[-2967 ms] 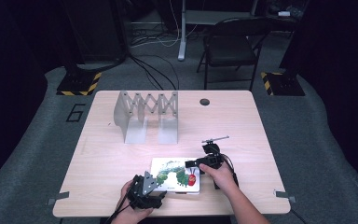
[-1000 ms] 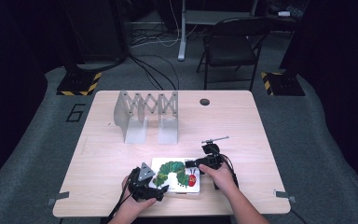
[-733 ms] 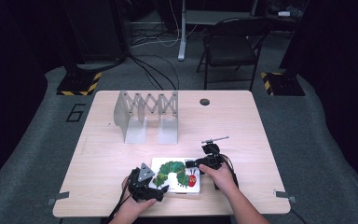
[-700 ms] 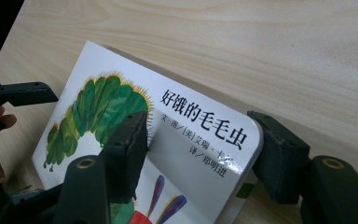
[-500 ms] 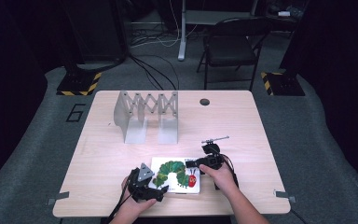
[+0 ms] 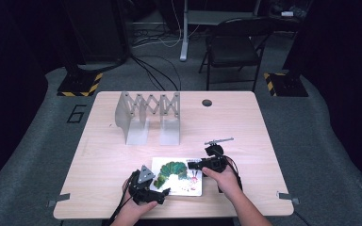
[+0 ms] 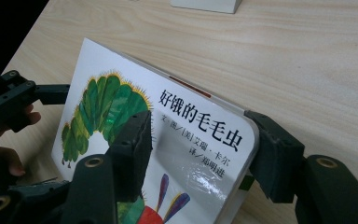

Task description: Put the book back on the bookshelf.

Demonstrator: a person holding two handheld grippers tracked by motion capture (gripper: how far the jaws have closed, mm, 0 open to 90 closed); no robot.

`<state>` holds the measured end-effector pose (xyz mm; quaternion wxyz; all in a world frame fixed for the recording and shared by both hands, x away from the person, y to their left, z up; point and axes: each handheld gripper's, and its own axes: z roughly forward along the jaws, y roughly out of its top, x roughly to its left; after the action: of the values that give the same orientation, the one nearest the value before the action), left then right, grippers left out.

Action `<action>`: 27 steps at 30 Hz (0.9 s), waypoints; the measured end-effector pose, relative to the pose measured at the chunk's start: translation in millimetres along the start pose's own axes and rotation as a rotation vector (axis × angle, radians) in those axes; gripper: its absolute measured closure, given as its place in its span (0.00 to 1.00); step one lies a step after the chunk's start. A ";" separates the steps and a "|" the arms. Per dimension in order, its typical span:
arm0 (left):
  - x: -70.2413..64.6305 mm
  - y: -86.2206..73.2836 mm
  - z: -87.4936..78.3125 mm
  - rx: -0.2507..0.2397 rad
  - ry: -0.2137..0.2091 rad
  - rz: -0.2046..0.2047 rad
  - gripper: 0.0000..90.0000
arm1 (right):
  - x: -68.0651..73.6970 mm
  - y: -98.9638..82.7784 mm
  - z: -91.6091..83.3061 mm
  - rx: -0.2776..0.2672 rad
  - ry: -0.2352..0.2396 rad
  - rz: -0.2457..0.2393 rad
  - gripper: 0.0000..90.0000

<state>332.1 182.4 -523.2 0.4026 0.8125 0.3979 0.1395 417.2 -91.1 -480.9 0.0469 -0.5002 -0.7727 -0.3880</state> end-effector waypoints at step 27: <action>2.0 0.1 0.4 0.022 -0.030 0.025 0.00 | 17.1 -3.1 -19.0 -0.050 0.012 -0.042 0.51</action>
<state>333.7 183.7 -523.6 0.3978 0.8237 0.3832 0.1280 400.2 -91.5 -461.6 0.0309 -0.4827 -0.7727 -0.4110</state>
